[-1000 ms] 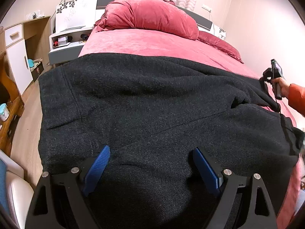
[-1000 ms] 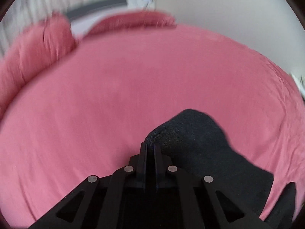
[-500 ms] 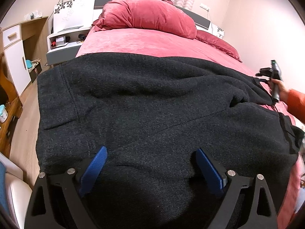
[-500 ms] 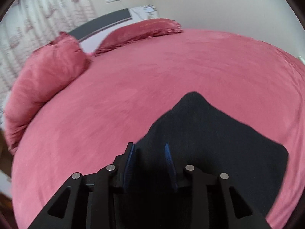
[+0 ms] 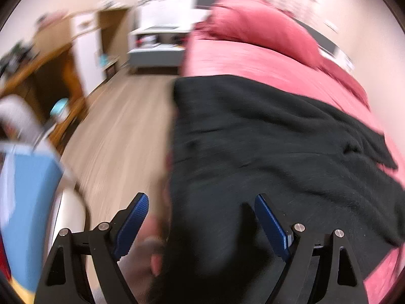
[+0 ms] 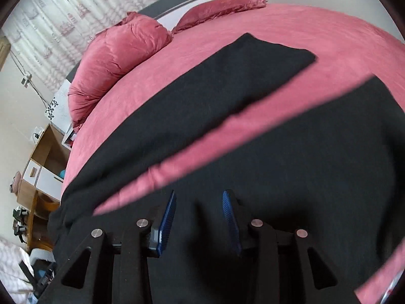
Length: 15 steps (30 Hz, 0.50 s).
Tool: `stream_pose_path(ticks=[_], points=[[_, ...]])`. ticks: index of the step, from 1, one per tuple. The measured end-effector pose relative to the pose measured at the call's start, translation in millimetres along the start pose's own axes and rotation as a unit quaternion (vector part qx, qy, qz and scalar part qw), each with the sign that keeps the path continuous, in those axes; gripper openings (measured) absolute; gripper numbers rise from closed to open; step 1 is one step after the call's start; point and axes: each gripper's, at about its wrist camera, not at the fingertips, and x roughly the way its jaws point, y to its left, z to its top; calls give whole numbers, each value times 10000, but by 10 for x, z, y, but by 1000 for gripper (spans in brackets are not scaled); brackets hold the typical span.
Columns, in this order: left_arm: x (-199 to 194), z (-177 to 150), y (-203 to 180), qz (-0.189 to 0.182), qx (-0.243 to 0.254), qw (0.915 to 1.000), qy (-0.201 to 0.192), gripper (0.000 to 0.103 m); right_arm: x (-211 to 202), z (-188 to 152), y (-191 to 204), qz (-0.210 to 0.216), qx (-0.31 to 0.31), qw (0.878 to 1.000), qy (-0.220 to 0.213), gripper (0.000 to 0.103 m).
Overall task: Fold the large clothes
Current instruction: 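Release the garment and regrasp its edge with the left tool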
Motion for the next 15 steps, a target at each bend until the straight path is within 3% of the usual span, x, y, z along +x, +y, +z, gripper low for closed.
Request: stream_pose_path(ticks=[4, 7, 11, 13, 15], points=[[-94, -193, 356, -8, -726, 9970, 250, 92, -250, -443, -120, -189, 130, 9997, 107, 40], [-44, -335, 403, -261, -1051, 9923, 594, 94, -342, -564, -274, -275, 442, 9986, 82, 40], [32, -438, 291, -414, -1045, 9904, 804, 96, -541, -773, -531, -341, 1120, 9931, -71, 40], [72, -435, 230, -322, -917, 9913, 882, 95, -615, -840, -642, -421, 1348, 9899, -92, 40], [25, -380, 139, 14, -728, 9952, 651, 95, -724, -879, -738, -539, 1485, 9873, -139, 40]])
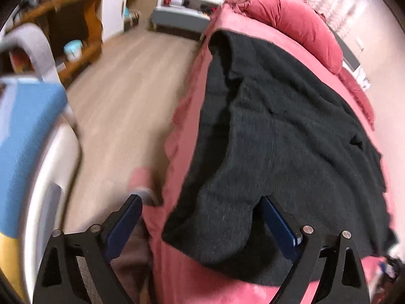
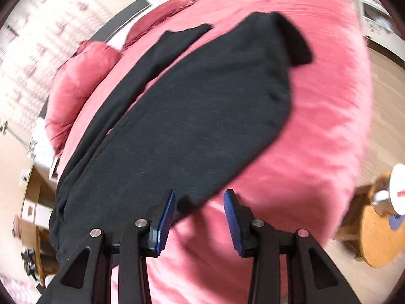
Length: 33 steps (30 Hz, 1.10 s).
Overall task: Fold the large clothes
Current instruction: 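Release the garment and regrasp its edge with the left tool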
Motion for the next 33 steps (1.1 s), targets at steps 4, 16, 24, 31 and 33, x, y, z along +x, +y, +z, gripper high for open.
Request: stream_pose_path(ticks=[4, 16, 24, 31, 33], points=[[-175, 186, -261, 364, 471, 9959, -686, 91, -201, -24, -158, -7, 259, 9995, -164, 40], [-358, 433, -207, -801, -143, 9965, -212, 5, -189, -225, 198, 229, 140, 9996, -54, 40], [-114, 91, 327, -974, -668, 9923, 363, 7, 167, -550, 797, 744, -478, 9945, 556, 40], [-372, 455, 449, -740, -871, 9929, -341, 59, 306, -829, 1341, 1205, -1226, 9797, 1035, 40], [-339, 622, 499, -796, -1143, 9891, -483, 60, 340, -885, 1453, 1293, -1337, 9758, 1148, 40]])
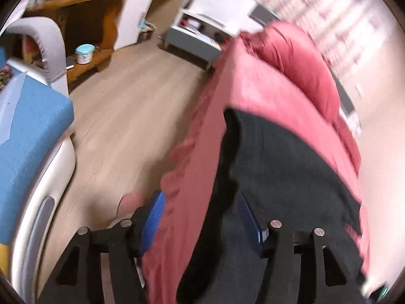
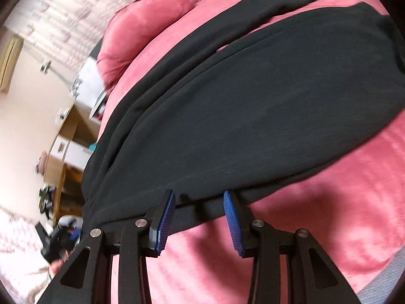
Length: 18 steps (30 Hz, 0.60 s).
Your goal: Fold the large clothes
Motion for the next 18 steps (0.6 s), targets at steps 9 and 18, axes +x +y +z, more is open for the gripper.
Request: stream_pose_path(ticks=[9, 18], points=[[905, 772, -529, 2, 450, 9982, 398, 67, 284, -70, 299, 2, -459, 9983, 365, 40], [1291, 1098, -690, 931, 803, 9921, 251, 4, 305, 133, 620, -516, -1145, 9913, -390, 40]])
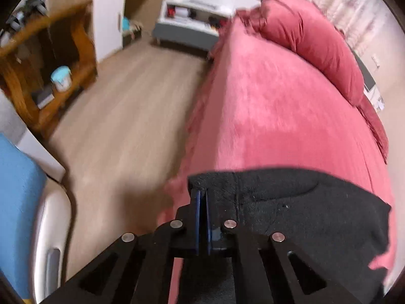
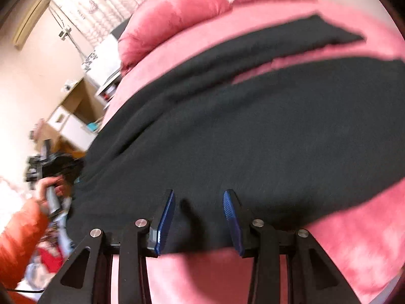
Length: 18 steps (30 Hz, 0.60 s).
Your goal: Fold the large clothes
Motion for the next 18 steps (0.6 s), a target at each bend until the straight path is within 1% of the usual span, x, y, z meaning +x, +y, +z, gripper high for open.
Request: stream_pose_path(ticks=[1, 2, 3, 4, 5, 6, 7, 8, 9, 10, 11, 12, 13, 14, 15, 16, 17, 18], points=[[24, 29, 34, 228, 21, 9997, -98, 0, 16, 62, 3, -313, -2, 9994, -139, 40], [68, 84, 136, 995, 4, 9947, -261, 0, 41, 104, 15, -516, 35, 9985, -205, 40], [127, 132, 292, 1184, -230, 9925, -203, 0, 77, 163, 4, -658, 102, 9975, -218, 40], [177, 153, 497, 1031, -605, 9928, 38, 0, 107, 213, -8, -729, 195, 9970, -176, 40], [177, 135, 680, 543, -1026, 9930, 210, 0, 111, 240, -29, -728, 282, 9968, -184, 40], [128, 90, 822, 70, -1380, 9901, 240, 0, 95, 257, -40, -646, 363, 9969, -251, 40], [60, 43, 893, -101, -1533, 9879, 209, 0, 69, 257, -43, -630, 388, 9967, -338, 40], [-57, -32, 931, -170, -1535, 9880, 91, 0, 48, 243, -53, -692, 389, 9960, -402, 40], [-217, -143, 905, -232, -1296, 9913, -52, 4, 37, 226, -92, -788, 415, 9951, -438, 40], [-313, -241, 854, -313, -1060, 9938, -101, 14, 32, 213, -147, -837, 488, 9944, -420, 40], [-410, -343, 773, -417, -791, 9959, -123, 21, 27, 198, -223, -833, 612, 9939, -373, 40], [-575, -535, 647, -566, -410, 9975, -137, 35, 1, 180, -312, -827, 768, 9930, -344, 40], [-692, -689, 538, -638, -160, 9977, -155, 51, -55, 162, -420, -855, 917, 9914, -364, 40], [-766, -797, 453, -683, -6, 9975, -186, 57, -142, 144, -554, -905, 1063, 9892, -439, 40], [-919, -995, 302, -838, 268, 9957, -303, 59, -251, 127, -704, -980, 1196, 9864, -562, 41], [-1015, -1098, 201, -953, 442, 9937, -390, 60, -358, 117, -839, -1064, 1294, 9835, -680, 42], [-1180, -1296, 28, -1088, 791, 9894, -543, 60, -482, 114, -1014, -1164, 1412, 9798, -807, 44], [-1280, -1427, -102, -1131, 1051, 9860, -638, 60, -628, 115, -1237, -1211, 1636, 9745, -950, 44]])
